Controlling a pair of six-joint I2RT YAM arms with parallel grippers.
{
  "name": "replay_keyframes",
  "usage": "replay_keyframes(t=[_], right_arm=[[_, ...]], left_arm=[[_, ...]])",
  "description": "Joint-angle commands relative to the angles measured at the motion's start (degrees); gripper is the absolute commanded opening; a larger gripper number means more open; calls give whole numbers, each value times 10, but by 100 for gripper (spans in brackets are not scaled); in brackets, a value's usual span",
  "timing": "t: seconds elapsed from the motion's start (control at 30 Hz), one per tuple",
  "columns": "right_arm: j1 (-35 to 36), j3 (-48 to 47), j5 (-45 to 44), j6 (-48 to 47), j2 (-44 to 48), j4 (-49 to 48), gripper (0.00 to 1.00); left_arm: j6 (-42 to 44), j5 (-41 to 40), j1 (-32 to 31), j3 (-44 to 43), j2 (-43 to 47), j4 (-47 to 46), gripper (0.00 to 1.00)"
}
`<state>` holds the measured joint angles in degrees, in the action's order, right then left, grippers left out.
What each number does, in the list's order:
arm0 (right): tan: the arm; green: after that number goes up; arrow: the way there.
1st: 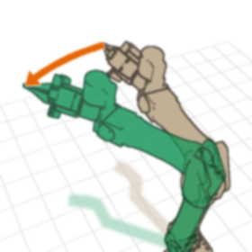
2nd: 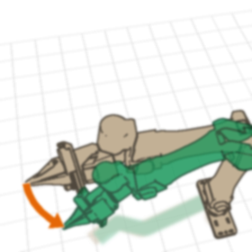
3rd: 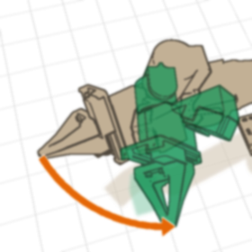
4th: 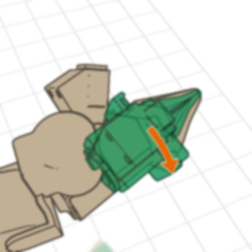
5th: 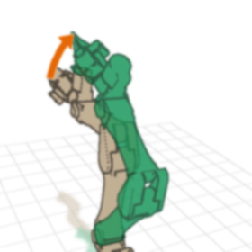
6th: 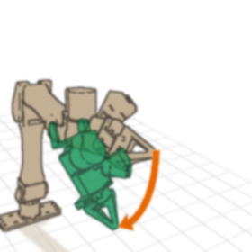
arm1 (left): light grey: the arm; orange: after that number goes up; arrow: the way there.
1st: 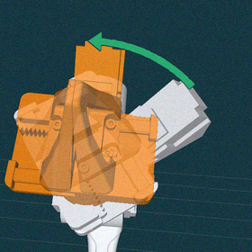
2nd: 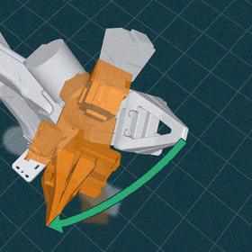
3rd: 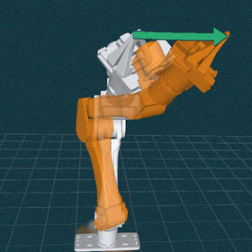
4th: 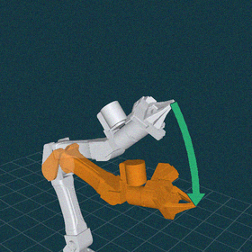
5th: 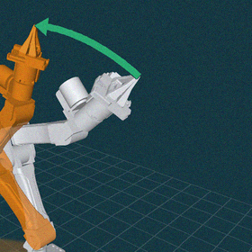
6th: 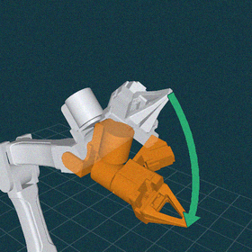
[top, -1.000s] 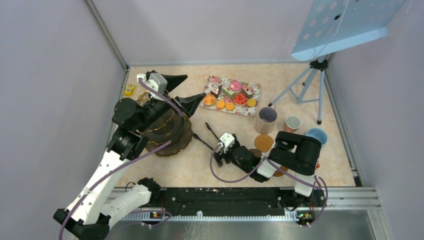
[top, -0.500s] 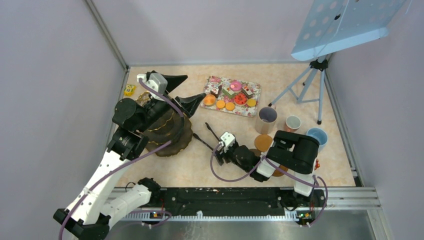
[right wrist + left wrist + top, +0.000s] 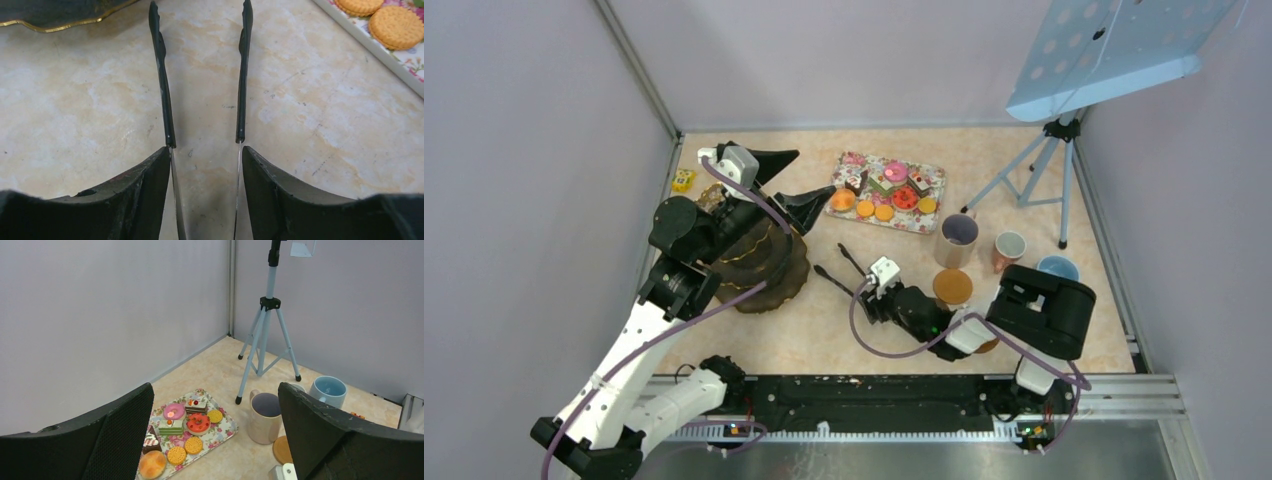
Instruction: Serve the afternoon tea
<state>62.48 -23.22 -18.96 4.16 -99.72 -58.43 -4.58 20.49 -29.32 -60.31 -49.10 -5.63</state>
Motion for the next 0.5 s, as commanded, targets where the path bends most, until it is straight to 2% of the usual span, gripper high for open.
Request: replay_keyframes(t=[0.0, 0.13, 0.2, 0.23, 0.3, 0.4, 0.47], right_arm=[[-4, 4, -25, 38, 67, 47, 54], [-4, -3, -48, 71, 132, 137, 51], [-4, 7, -27, 65, 144, 139, 53], [-5, 15, 1, 52, 142, 111, 59], [-6, 21, 40, 28, 128, 91, 76], [-15, 2, 50, 20, 94, 80, 88], [-23, -13, 51, 22, 70, 79, 91]], left_arm=[[-2, -3, -2, 5, 8, -27, 99], [-2, -4, -2, 5, 6, -27, 99], [-5, 0, -2, 4, 5, -27, 99], [-5, 3, -2, 3, 7, -28, 99], [-7, 5, -2, 4, 8, -29, 99], [-6, 2, -2, 5, 7, -29, 99], [-5, 2, -2, 5, 6, -29, 99]])
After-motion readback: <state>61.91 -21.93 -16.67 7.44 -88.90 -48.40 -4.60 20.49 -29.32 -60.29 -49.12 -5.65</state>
